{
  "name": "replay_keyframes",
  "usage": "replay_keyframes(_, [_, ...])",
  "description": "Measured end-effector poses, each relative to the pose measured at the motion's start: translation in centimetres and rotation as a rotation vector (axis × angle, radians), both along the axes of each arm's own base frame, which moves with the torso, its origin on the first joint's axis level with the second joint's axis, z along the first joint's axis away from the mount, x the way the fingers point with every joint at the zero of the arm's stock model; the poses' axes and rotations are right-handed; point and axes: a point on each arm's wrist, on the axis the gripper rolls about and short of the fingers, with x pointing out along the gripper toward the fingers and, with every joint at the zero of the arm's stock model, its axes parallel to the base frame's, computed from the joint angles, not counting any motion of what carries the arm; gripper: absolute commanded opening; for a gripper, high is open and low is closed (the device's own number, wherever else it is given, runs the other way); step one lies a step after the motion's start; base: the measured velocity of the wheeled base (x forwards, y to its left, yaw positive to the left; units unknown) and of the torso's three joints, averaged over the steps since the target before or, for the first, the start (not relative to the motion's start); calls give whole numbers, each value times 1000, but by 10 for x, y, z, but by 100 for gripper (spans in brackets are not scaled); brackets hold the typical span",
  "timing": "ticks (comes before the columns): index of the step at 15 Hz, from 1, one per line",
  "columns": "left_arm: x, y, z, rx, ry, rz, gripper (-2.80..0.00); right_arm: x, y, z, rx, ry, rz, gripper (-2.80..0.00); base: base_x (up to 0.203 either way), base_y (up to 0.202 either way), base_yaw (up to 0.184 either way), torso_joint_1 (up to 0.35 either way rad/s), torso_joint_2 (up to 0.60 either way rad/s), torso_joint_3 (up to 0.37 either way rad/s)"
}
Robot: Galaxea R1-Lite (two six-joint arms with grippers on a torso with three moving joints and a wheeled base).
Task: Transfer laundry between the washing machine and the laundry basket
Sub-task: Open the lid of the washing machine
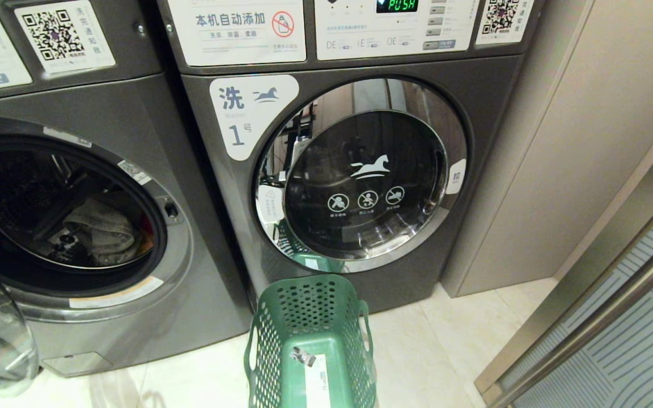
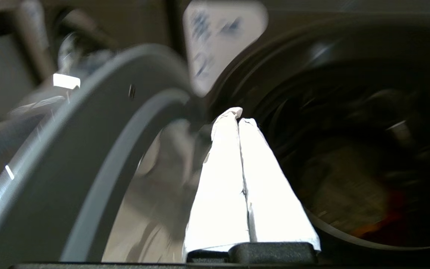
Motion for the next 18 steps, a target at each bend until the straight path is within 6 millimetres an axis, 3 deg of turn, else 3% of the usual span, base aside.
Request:
replay_keyframes(4, [12, 18, -18, -44, 140, 292, -280, 0, 0, 0, 0, 0, 0, -280, 0, 0, 0, 0, 0, 0])
replay_keyframes(8, [21, 48, -14, -89, 110, 620, -280, 0, 0, 0, 0, 0, 0, -280, 0, 0, 0, 0, 0, 0])
replay_keyframes(12, [12, 102, -10, -99, 87, 801, -280, 0, 0, 0, 0, 0, 0, -280, 0, 0, 0, 0, 0, 0])
replay_keyframes(18, [-25, 193, -19, -116, 85, 1014, -280, 0, 0, 0, 0, 0, 0, -280, 0, 0, 0, 0, 0, 0])
